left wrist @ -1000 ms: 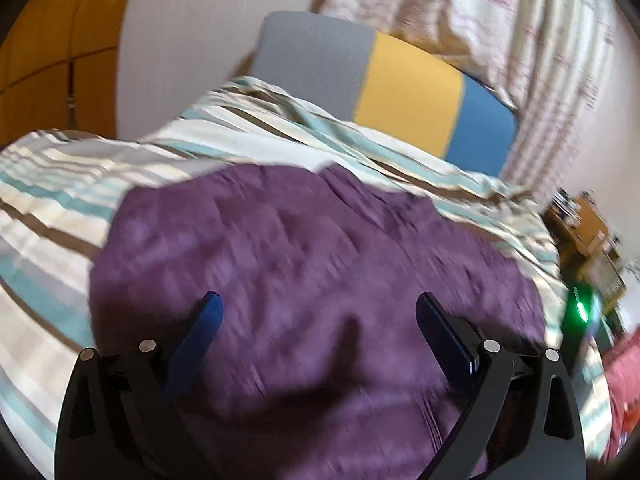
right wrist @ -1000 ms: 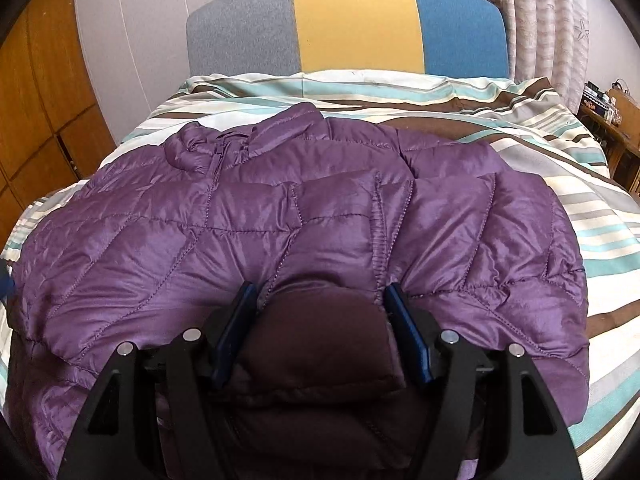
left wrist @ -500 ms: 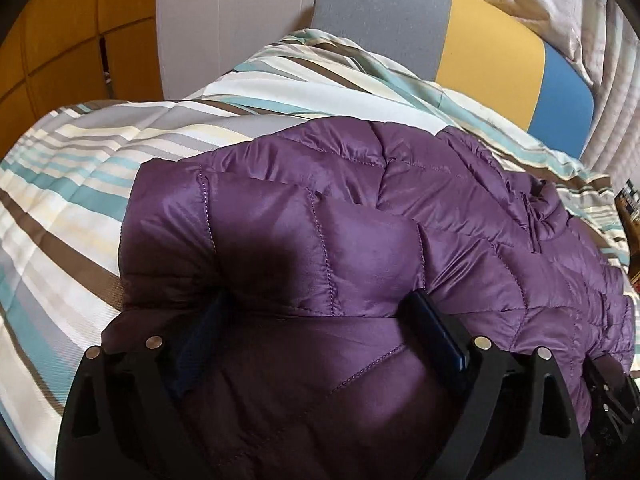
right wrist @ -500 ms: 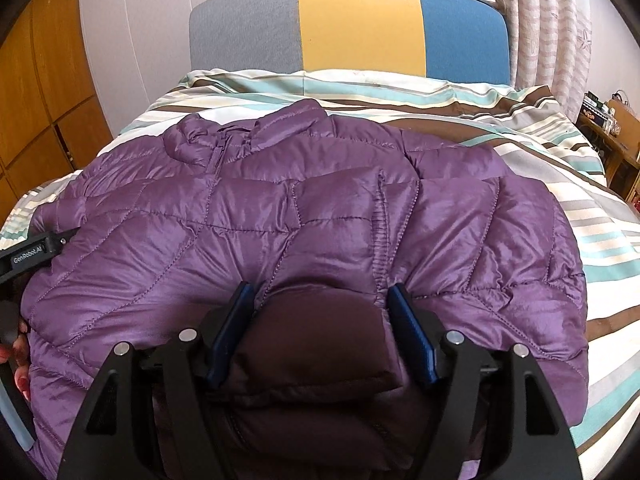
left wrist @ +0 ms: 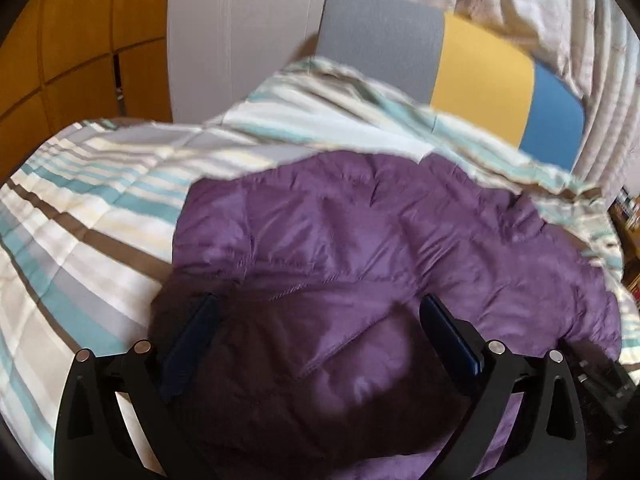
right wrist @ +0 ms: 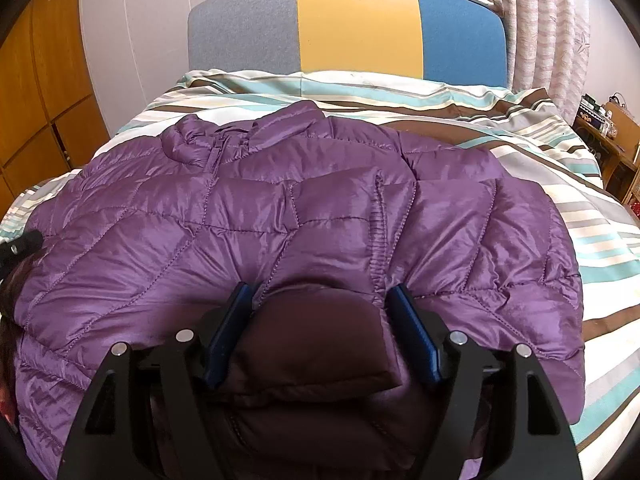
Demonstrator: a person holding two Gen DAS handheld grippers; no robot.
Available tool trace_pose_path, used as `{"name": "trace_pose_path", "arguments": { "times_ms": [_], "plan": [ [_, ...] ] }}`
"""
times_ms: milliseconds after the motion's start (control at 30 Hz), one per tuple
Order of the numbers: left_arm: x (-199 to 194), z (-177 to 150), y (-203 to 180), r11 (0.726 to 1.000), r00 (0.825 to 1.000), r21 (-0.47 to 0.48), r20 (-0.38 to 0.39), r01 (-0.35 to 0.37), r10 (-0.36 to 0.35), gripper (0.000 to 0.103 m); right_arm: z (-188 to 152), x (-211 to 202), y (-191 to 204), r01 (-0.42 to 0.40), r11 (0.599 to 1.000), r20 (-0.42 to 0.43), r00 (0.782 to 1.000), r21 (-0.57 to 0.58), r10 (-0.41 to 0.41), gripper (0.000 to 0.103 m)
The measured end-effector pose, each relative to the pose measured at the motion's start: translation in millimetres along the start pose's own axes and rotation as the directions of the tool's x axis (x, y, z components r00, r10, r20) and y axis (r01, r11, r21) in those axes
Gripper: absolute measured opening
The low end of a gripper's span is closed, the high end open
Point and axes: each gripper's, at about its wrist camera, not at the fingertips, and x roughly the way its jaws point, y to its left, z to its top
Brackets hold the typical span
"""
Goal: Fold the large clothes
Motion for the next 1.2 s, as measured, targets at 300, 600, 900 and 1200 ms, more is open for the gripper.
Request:
{"name": "trace_pose_path", "arguments": {
  "times_ms": [300, 600, 900, 1200],
  "plan": [
    [27.3, -3.6, -6.6, 0.997, 0.994, 0.044, -0.093, -0.058, 0.062, 0.100, 1.2, 1.5, 0.5, 0.006, 1.000, -0.003, 1.000, -0.002, -0.006, 0.076],
    [-30.7, -21.5, 7.8, 0.997, 1.000, 0.074, -0.024, 0.004, -0.002, 0.100, -9.8, -43.7, -20.5, -0.108, 0.983, -0.041, 0.992, 0.150, 0.115, 0.089],
    [-64.5, -77.3, 26.9, 0.995, 0.994, 0.050, -0.074, 0.087, -0.083, 0.100, -58.3, -101.4, -17.0, -0.125, 0.987, -0.042, 0.991, 0.099, 0.129, 0.088],
    [-92.2, -122.8, 44.3, 0.994, 0.990, 0.035, -0.100, 0.105, -0.101, 0.100, -96.9, -129.5, -27.2, -0.151, 0.979, -0.062, 0.985, 0.141, 0.161, 0.088]
  ]
}}
